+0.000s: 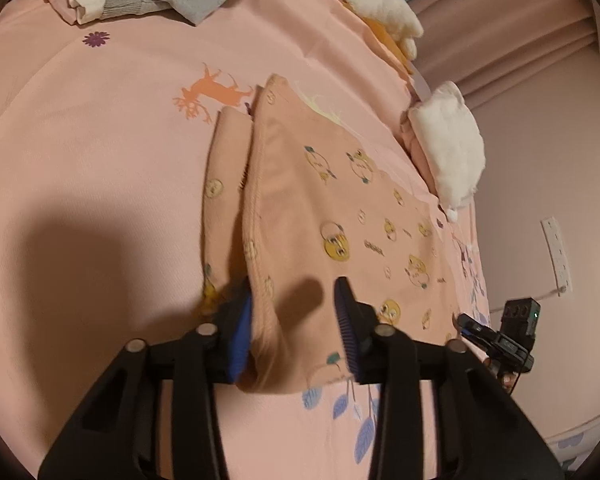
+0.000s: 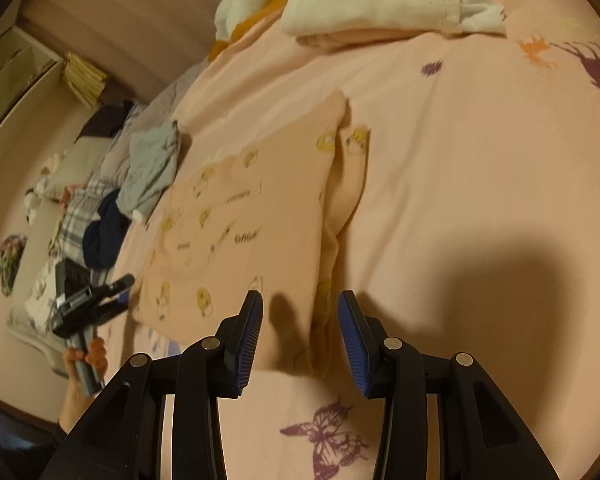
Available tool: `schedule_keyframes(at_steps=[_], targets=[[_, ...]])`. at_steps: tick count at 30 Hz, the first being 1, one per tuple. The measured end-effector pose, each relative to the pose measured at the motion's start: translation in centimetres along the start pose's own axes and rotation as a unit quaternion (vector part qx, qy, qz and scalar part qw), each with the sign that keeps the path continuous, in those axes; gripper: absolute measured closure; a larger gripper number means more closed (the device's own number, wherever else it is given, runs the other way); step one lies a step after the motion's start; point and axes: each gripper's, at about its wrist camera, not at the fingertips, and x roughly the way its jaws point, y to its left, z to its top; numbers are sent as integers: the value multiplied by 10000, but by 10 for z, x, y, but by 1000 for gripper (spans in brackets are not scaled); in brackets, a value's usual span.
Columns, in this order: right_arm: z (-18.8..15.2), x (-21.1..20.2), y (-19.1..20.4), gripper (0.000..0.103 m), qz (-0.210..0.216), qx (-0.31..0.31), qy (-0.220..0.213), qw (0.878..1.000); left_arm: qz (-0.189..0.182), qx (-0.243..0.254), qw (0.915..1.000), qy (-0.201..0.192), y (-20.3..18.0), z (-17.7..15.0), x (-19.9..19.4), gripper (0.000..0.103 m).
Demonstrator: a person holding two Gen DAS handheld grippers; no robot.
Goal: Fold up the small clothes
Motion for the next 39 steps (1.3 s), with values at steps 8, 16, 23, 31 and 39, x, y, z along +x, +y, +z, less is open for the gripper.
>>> schedule_keyframes(at_steps=[8,16,23,31,39], targets=[[1,5,7,92,-152,-325,7,9994,157,183,9992,319,0,-6,5,98],[-6,-5,14,94,-143,-507,-14,9986,430,301,9966,637,3,-16,-2,98],[-8,9,1,94,-560,-176,288,9979,759,80,9955,552,16,-20,-10,94],[-10,-26,45,94,-1127,-1079,-279,9874,1669,966,9812,-27,-29,-26,-27,79],[-8,29,84,86,-1196,-1683,-62,9784,2097,1659,9631,-313,-68,-26,9,54]])
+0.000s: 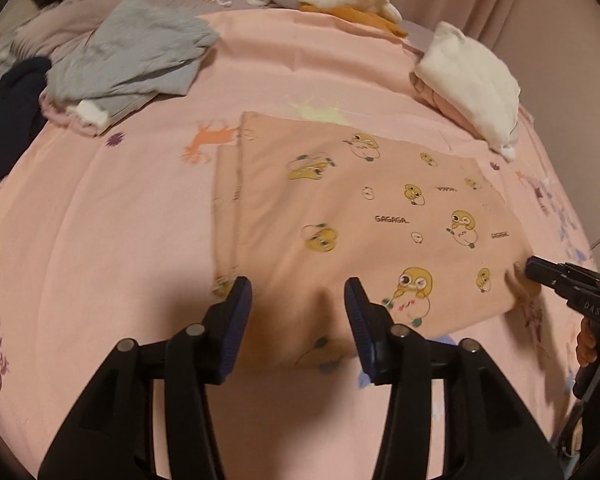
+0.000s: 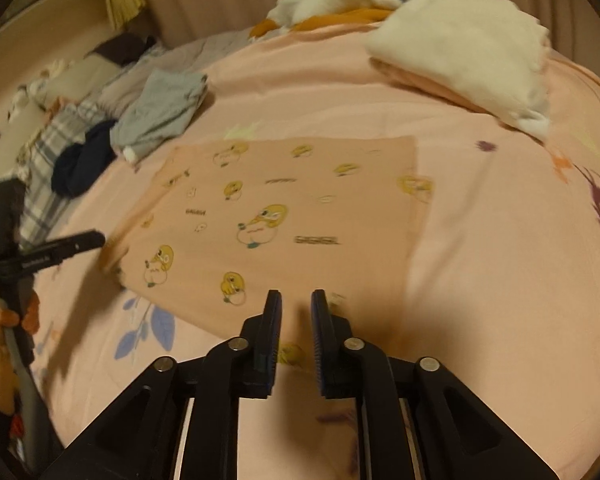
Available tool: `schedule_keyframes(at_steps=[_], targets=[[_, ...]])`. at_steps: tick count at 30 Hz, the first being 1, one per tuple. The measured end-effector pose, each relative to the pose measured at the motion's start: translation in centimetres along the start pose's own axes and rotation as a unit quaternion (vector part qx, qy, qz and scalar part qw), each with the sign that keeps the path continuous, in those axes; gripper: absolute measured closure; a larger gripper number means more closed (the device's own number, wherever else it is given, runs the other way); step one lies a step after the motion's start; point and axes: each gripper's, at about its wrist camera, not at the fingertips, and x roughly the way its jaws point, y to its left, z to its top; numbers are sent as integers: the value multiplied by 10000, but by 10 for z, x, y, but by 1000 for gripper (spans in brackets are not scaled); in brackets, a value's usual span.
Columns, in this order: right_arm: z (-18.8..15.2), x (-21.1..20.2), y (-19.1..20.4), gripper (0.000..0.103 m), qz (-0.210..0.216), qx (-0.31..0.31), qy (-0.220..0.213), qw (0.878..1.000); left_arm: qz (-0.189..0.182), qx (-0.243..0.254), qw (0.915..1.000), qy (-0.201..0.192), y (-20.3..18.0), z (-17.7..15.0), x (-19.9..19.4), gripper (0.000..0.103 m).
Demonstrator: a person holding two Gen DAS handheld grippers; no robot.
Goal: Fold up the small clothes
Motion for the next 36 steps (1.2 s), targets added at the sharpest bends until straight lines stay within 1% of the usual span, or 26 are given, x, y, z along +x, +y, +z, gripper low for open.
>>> schedule_keyframes(at_steps=[3,5,9,12,16,20,23,25,27,29,31,33,36], targets=[[1,16,6,86,-50,-37,-12,10000,221,225,9995,22,-14,-1,16,54],[-1,26,11,86,-267,-133,11,9996,386,404,9984,22,-22,-4,27,56],[-9,29,14,86,-553,-316,22,9980,643,627,9959,111,-29,-14,42,56],[-17,27,13,86,-712,-455,81,9964,656,706,9952,141,-29,-21,43,56],[-29,25,11,86,-698,-476,165,9963,607,663,9959,140,-27,-28,39,56],[-33,18,6,86,-594,-312,182,9976,523,544,9971,137,-24,-35,31,54],[-34,13,6,85,-554,-318,257,9976,369,313,9988,98,-18,-41,20,54],[-36,6,7,82,-504,-295,294,9979,259,108,9996,57,-11,-44,12,50],[-38,-1,6,77,-424,-232,271,9985,190,-228,9996,-30,2,-47,1,38],[-39,-8,6,73,-325,-158,195,9992,164,-562,9982,-120,15,-49,-6,30],[-39,-12,6,63,-234,-81,157,9996,148,-895,9957,-208,29,-49,-10,29],[-38,-13,7,62,-71,-11,126,9999,29,-1213,9925,-164,43,-47,-8,29],[-35,-11,10,62,114,65,80,9999,-298,-1616,9864,-81,58,-43,3,29]])
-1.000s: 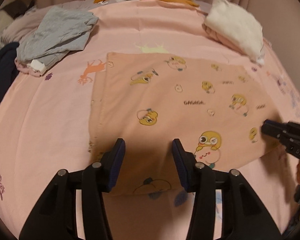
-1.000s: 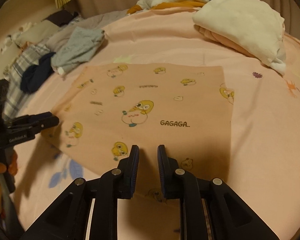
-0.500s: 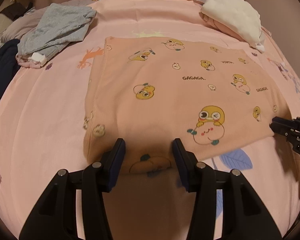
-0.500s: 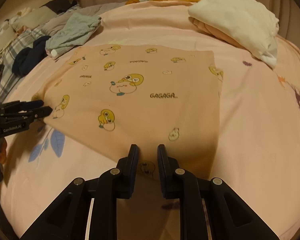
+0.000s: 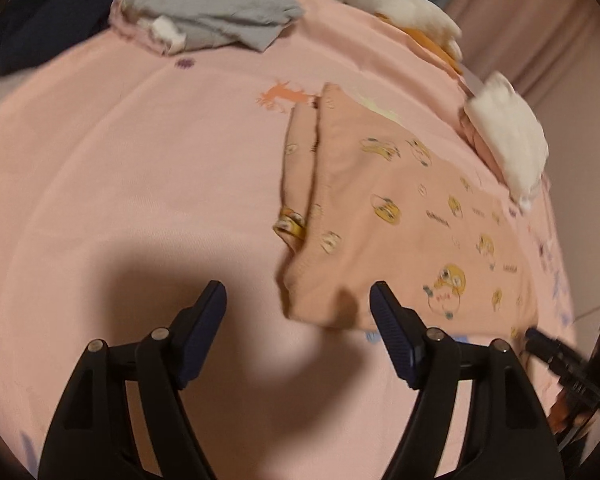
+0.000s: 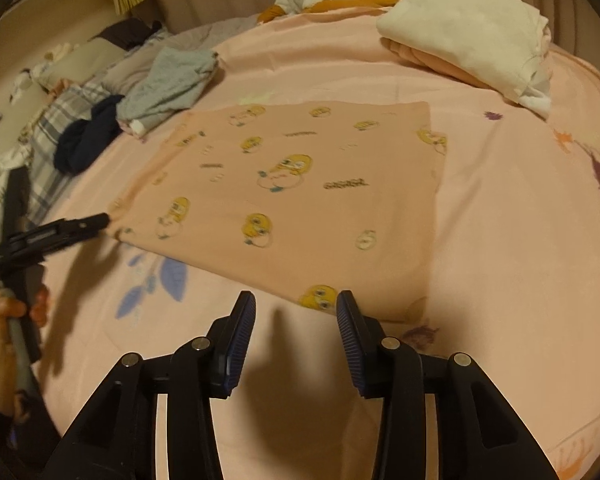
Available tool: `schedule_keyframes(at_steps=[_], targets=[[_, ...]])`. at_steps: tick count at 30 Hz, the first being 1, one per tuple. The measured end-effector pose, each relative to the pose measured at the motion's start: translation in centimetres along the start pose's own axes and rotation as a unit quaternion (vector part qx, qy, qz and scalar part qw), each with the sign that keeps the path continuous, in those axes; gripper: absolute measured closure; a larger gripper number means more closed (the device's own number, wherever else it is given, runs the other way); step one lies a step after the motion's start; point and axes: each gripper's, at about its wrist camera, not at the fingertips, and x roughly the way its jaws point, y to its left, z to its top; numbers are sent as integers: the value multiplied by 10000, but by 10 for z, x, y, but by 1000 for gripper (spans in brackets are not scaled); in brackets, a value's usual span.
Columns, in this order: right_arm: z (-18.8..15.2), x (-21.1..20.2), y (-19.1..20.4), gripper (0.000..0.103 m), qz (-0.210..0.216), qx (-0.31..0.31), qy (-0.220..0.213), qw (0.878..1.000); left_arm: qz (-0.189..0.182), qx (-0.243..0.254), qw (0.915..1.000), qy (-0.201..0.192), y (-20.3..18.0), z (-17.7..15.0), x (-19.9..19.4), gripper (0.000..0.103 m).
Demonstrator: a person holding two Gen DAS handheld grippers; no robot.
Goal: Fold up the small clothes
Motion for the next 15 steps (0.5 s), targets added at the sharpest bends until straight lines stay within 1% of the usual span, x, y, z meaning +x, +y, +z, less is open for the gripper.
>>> schedule_keyframes(at_steps=[2,4,7,9,15], targets=[[5,4,2,62,120,54,-41,9999,-211,-194,9996,30,4,6,6,29],[8,6,4,62,174,101,-71,9998,-499,-359,9981,65,6,13,10,26],[16,15,6,62,224,174,-100,9995,-1037,-736,9918,154,10,28,19,25],[21,20,8,62,261,206,-119,9994,-1105,-768,9907,198,8,35,25,25],[46,41,15,62,355,159,-241,9990,-1183,-511,9910,372,-11,57,48,25]])
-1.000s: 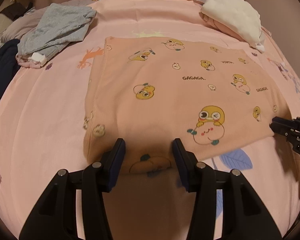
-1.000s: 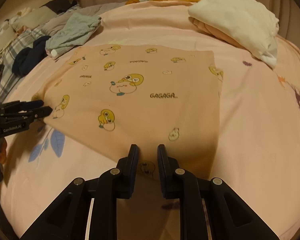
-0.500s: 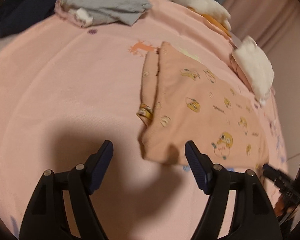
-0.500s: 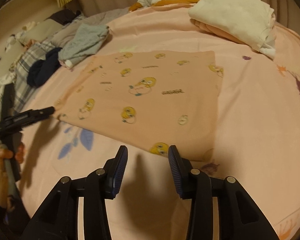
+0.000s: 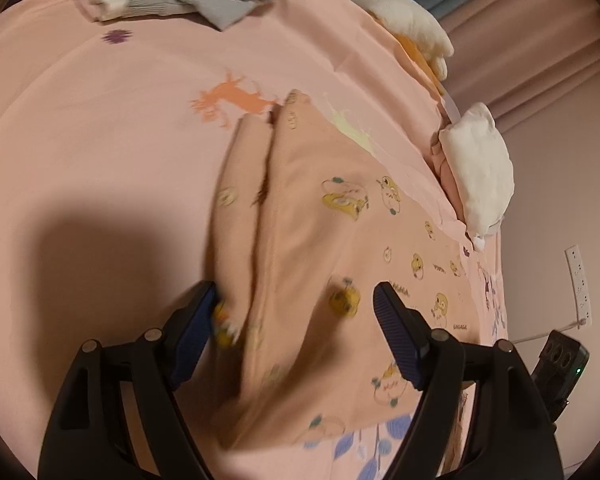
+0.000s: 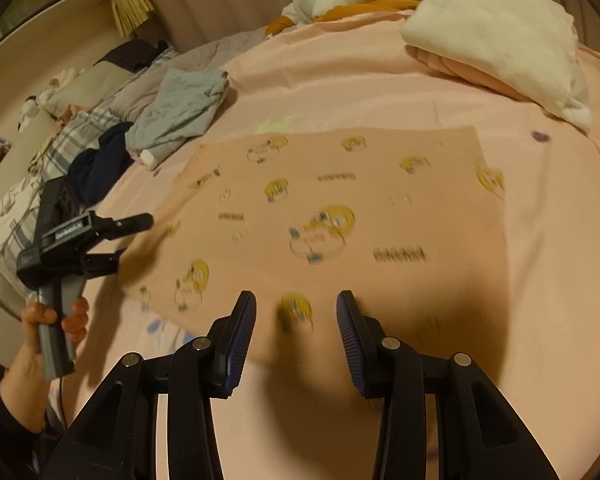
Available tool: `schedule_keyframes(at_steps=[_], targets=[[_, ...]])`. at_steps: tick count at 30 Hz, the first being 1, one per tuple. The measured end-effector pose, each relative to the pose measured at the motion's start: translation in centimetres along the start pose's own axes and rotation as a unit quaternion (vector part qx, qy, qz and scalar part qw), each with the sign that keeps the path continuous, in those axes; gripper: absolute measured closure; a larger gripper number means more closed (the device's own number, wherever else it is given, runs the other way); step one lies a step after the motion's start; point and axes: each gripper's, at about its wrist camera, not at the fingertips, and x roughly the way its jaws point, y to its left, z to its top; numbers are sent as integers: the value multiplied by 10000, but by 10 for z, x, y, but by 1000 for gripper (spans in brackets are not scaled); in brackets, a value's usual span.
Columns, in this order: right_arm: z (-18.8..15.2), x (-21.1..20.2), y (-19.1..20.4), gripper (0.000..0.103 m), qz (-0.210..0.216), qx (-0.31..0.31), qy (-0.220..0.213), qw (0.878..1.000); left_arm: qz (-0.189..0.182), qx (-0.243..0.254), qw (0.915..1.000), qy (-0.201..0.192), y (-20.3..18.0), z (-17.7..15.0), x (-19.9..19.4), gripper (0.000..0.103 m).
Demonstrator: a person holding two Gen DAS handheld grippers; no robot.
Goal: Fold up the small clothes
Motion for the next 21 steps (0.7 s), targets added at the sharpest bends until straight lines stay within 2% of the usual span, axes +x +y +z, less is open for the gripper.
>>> schedule_keyframes(at_steps=[5,7,9,10,12,18,21], targets=[[30,27,7,62,-25,-40,-31,10000,-51,37,9999,132,-8,20,18,27],[44,42,13,62,-124,-93,-25,9999,92,108,9998,136,-13,22,22,39],[55,55,19,63,-173,-114,-16,9998,331,177,9992,151,-12,22,26,65],[61,63,21,72,-196,-109,6,9997,491,231,9984,158,-13,22,27,74],[69,78,25,80,-318,-76,117,9994,603,312,9976,137,-12,21,27,75],[77,108,37,83,-669,-277,357,9967,799,535,9953,141,-16,21,30,76],[78,106,39,83,-724,-368,385,9960,911,649,9936,141,-18,20,30,77]])
